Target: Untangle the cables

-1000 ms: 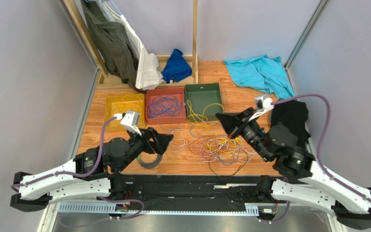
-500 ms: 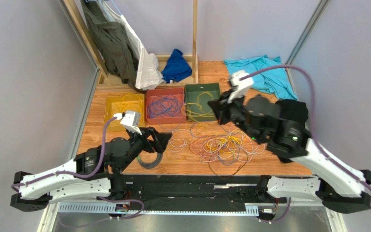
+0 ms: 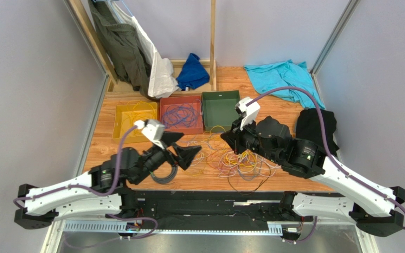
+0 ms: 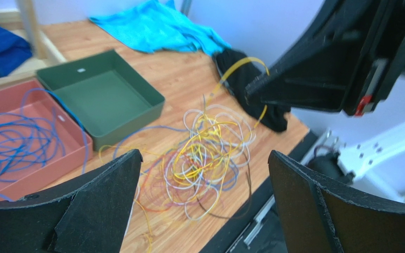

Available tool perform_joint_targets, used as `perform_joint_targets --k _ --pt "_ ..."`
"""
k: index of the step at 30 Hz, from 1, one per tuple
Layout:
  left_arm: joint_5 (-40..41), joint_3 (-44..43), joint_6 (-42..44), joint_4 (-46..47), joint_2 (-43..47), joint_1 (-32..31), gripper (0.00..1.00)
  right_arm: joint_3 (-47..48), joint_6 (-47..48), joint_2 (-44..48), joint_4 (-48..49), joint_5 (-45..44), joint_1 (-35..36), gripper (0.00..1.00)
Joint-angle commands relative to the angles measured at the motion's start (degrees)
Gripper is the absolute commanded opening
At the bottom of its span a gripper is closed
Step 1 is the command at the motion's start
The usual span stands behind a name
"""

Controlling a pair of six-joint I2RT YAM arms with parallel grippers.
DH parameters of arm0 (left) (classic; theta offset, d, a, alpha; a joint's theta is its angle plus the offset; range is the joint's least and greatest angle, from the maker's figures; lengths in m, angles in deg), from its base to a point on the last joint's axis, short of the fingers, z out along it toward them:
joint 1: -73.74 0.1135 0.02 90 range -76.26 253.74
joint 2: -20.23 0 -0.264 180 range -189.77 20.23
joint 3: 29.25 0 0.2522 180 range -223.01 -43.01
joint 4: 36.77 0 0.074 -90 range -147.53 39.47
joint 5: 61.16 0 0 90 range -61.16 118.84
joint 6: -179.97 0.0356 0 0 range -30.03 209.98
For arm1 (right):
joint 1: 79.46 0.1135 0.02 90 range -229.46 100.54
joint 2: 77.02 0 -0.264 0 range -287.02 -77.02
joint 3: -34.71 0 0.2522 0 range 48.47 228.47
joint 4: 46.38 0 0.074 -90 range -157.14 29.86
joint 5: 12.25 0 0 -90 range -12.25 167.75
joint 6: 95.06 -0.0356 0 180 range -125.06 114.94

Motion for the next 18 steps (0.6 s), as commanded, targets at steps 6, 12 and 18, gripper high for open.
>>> perform_joint_targets --k 6,12,18 --pt "-8.6 2.4 4.1 10.3 -7.5 0.1 0.99 1.6 -4.2 2.7 3.7 7.6 -0.3 0.0" --pt "-1.4 5.0 4.2 13.5 -5.3 0.1 0.99 1.6 -7.0 4.5 5.4 13.3 -0.3 0.0" --pt "1.5 3.9 6.5 17.4 -8.1 0.1 0.98 -0.1 -10.2 5.4 9.4 20.5 -0.2 0.0"
